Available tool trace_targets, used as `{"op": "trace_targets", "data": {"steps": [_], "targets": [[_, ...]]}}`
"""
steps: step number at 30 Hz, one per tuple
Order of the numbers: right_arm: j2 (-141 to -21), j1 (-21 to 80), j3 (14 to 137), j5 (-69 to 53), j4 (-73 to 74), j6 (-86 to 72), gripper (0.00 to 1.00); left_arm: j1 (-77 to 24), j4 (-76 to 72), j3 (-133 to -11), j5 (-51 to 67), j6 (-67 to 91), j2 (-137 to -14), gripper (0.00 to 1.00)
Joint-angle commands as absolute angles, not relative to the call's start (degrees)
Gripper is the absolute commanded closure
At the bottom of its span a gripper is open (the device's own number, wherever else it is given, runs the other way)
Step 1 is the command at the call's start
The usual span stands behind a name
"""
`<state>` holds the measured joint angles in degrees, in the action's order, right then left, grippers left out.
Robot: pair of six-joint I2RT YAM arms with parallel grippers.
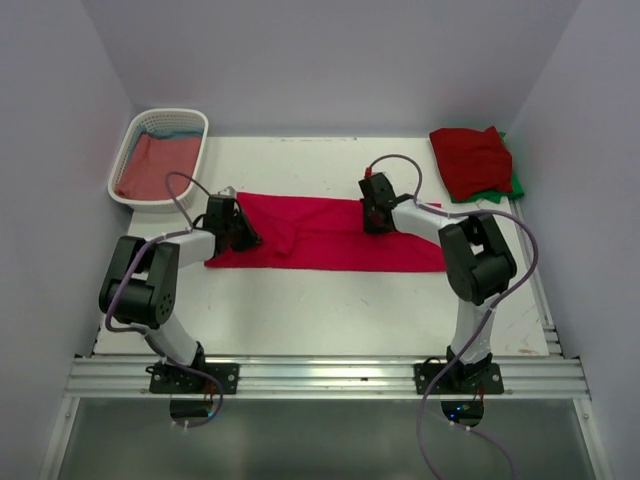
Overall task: Fold and stack the t-shirts
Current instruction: Rotate the tshirt 90 degrees
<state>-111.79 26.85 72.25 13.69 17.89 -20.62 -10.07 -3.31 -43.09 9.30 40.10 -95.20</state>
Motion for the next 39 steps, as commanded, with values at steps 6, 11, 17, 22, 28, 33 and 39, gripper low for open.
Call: {"op": "trace_targets", "data": {"steps": [6, 11, 17, 22, 28, 33, 39], "targets": [[-109.3, 31.3, 64.4, 3.3, 32.7, -20.1, 1.0, -7.6, -0.2, -63.5, 8.9, 41.3, -111.0, 1.0], [-105.1, 40.5, 60.4, 0.8, 35.3, -21.9, 1.0, -7.1, 6.0, -81.6, 15.8, 38.8, -126.4, 1.0], [-100.9, 48.1, 55.5, -8.4, 30.3, -29.6, 1.0, -7.3, 11.1, -106.0, 30.2, 37.4, -142.7, 1.0], [-101.8, 52.0, 57.0, -6.9, 29.8, -32.2, 1.0, -7.7, 6.7, -112.9, 39.0, 40.6, -150.4, 1.0], [-103.6, 52.4, 60.6, -4.7, 29.8, -31.8, 1.0, -7.8, -11.1, -114.3, 47.4, 50.3, -154.1, 1.0], [-102.7, 52.3, 65.4, -2.3, 30.3, -29.4, 1.0, -7.8, -28.3, -117.2, 54.1, 59.2, -151.5, 1.0], [-95.9, 52.1, 68.1, -5.2, 27.0, -26.6, 1.0, -7.7, -30.3, -112.4, 52.4, 55.0, -131.9, 0.96]]}}
